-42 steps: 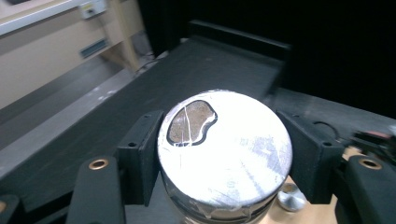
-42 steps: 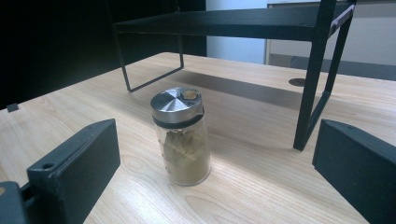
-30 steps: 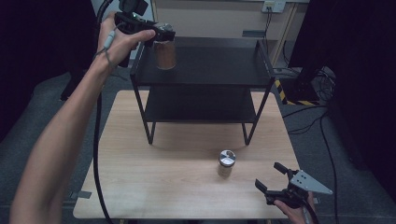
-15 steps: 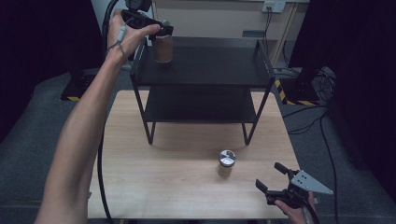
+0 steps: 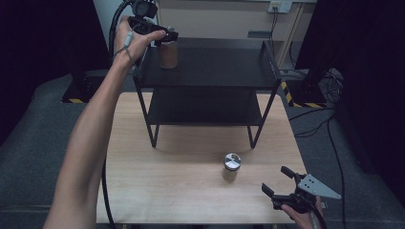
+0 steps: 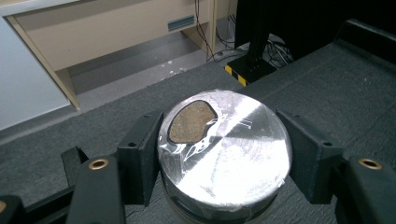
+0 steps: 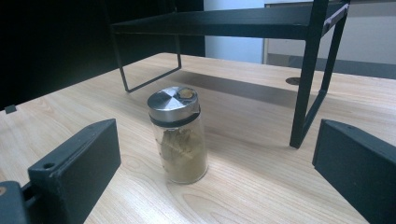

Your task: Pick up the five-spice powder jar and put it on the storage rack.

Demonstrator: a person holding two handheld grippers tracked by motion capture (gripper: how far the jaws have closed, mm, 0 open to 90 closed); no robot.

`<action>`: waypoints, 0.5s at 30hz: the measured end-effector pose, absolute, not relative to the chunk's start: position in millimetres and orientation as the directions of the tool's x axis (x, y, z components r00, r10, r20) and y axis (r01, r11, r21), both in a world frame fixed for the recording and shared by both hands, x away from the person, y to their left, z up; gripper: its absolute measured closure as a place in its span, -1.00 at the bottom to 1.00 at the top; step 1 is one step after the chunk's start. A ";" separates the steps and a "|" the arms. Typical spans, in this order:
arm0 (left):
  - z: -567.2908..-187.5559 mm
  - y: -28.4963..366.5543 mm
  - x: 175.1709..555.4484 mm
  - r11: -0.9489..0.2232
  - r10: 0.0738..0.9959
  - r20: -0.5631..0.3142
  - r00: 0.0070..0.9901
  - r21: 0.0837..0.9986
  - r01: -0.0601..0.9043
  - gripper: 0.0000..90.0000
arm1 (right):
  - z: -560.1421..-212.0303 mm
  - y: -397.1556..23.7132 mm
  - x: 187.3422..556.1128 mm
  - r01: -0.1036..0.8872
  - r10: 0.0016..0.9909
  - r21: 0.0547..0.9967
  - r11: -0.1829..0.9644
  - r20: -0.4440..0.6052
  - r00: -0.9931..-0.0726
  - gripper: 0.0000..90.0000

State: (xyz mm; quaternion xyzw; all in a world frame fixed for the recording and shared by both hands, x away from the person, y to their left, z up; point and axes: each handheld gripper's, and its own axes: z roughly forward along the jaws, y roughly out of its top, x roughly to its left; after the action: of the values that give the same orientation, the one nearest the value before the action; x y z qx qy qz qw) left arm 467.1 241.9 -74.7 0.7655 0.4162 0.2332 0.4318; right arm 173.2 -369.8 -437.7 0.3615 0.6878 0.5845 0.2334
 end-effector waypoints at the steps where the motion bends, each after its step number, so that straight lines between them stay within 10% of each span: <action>1: -75.2 242.4 466.9 -0.283 0.836 0.000 0.548 0.856 0.432 -0.25 | -437.7 -369.8 173.0 0.224 0.770 0.973 0.055 0.102 -0.630 -0.97; 9: -78.2 245.9 458.0 -0.255 0.836 0.008 0.548 0.890 0.377 -0.84 | -437.5 -369.1 172.8 0.223 0.770 0.973 0.056 0.100 -0.631 -0.97; 15: -70.6 255.3 443.7 -0.217 0.821 -0.004 0.571 0.923 0.318 -0.87 | -437.5 -369.3 172.3 0.221 0.771 0.974 0.055 0.099 -0.629 -0.97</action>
State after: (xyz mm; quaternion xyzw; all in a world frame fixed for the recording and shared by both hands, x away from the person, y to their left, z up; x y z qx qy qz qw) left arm 443.7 255.3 -70.6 0.7371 0.3863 0.2550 0.4924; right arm 172.3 -369.3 -437.5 0.3608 0.6874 0.5850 0.2349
